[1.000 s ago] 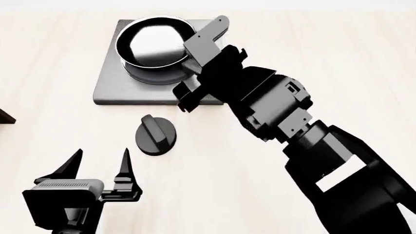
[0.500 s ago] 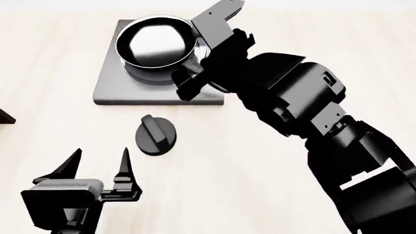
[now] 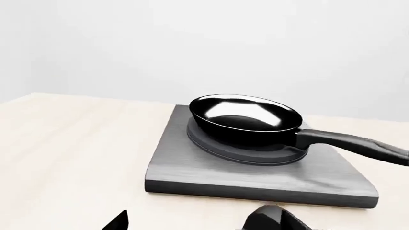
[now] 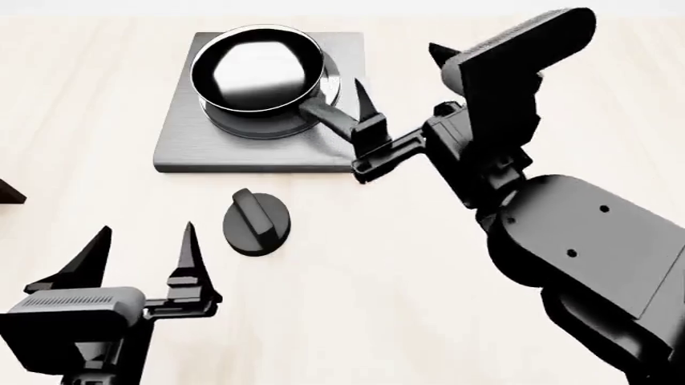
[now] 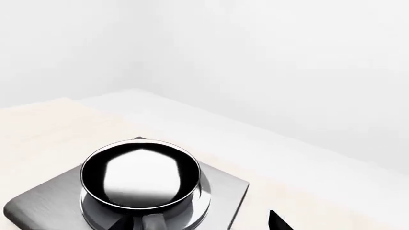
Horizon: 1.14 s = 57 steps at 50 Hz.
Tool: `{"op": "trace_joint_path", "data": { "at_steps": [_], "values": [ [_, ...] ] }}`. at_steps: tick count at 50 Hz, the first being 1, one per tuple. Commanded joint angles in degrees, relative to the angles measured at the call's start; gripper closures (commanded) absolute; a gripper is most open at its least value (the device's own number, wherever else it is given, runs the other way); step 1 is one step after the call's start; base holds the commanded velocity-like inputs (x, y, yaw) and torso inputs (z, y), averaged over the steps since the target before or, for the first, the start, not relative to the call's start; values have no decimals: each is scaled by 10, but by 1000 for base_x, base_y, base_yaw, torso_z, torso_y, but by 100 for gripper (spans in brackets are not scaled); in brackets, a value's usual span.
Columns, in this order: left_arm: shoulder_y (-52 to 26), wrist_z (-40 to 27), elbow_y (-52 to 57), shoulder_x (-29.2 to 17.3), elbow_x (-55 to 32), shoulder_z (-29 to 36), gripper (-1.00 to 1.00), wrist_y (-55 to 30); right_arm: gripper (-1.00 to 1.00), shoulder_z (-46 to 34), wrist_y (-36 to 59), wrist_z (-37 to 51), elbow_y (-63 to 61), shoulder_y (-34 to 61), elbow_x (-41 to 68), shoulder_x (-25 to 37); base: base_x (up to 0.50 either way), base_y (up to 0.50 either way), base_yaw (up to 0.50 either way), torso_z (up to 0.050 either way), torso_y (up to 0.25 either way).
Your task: Turn on the stove and put the frying pan on it.
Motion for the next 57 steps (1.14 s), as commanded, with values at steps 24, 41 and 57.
{"op": "trace_joint_path", "data": {
  "at_steps": [24, 41, 57],
  "values": [
    [23, -3, 74, 20, -7, -62, -100, 128, -100, 273, -542, 174, -227, -698, -246, 192, 0, 0, 0, 0, 0],
    [36, 5, 66, 51, -1, -53, -100, 181, -100, 323, -731, 166, -172, -808, -327, 123, 0, 0, 0, 0, -1],
    [39, 8, 62, 49, -3, -55, -100, 194, -100, 314, -766, 161, -158, -804, -344, 101, 0, 0, 0, 0, 0]
  ]
}}
